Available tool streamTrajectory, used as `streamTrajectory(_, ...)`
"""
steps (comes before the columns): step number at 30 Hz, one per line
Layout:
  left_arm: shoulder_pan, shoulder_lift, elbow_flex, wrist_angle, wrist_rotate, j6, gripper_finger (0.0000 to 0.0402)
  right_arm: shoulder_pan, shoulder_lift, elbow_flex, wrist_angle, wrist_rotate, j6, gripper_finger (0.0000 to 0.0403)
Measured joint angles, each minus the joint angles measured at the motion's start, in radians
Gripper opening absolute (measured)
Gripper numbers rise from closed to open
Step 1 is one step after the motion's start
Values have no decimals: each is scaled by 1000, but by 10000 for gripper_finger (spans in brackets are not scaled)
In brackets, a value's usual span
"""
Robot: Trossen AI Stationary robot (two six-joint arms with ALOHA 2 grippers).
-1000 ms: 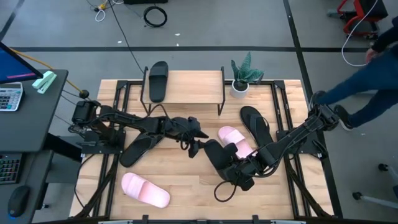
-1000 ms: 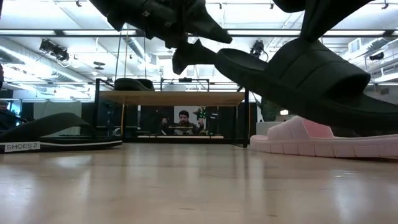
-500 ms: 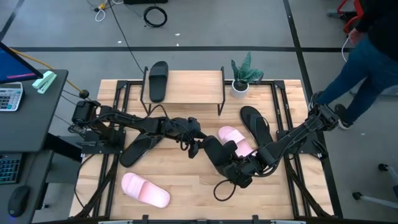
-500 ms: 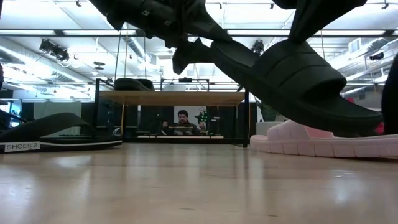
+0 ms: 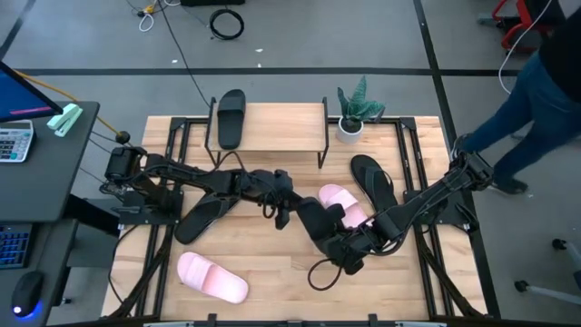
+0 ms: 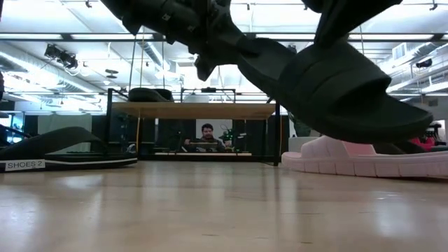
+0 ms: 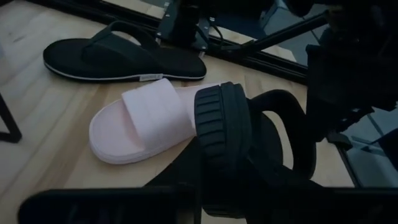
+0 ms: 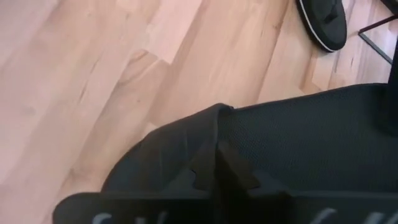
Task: Pick and place slides into the shelf
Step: Put the black slipper on the shelf
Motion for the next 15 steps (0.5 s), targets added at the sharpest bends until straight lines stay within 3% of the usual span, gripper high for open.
streamTrajectory(3,-6,0,0,15,4,10,73,4,0,0,37,16,24,24)
streamTrajectory(8,-18,0,-1,18,1,14,72,18,-2,37,6,129,26,45)
streamTrajectory(11,-40,0,-1,27,-84,32,72,22,-2,83,-33,233,26,58)
streamTrajectory(15,-74,0,-2,92,-271,77,72,29,-2,159,-56,345,33,67)
